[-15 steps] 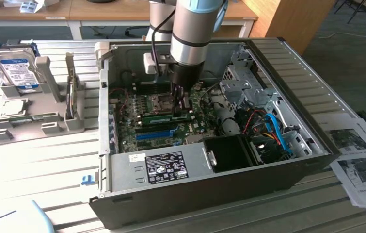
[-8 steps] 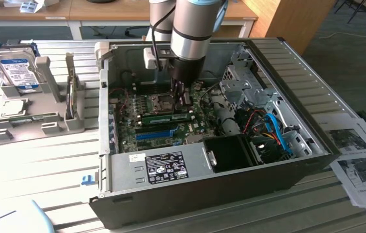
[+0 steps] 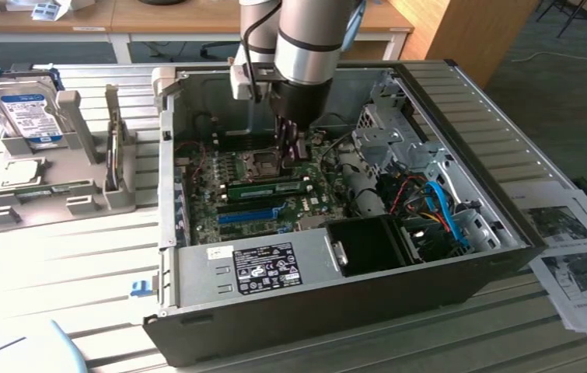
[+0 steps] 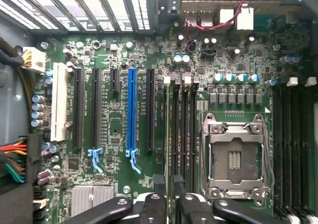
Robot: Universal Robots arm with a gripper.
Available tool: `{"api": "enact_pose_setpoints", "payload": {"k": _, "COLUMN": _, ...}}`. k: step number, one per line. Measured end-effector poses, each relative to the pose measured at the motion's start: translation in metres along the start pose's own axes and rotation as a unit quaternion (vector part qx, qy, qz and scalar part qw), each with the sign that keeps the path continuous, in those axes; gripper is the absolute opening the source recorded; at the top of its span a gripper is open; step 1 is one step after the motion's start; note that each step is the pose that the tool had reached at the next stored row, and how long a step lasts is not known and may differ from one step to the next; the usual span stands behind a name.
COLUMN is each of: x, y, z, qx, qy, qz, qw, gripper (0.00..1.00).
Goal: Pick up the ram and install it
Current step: 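Insert the ram into the slot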
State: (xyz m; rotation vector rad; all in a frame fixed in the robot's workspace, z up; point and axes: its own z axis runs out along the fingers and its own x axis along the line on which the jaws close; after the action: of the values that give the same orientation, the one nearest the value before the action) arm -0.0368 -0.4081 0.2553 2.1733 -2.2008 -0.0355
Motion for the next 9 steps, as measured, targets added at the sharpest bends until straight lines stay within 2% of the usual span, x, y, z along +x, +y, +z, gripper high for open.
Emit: {"api": "enact_pose_setpoints", "payload": {"k": 9, "x": 0.000, "y": 0.0008, "z": -0.0167, "qx": 0.0000, "qy": 0.0003, "qz": 0.000, "qw": 1.0000, "gripper": 0.18}}
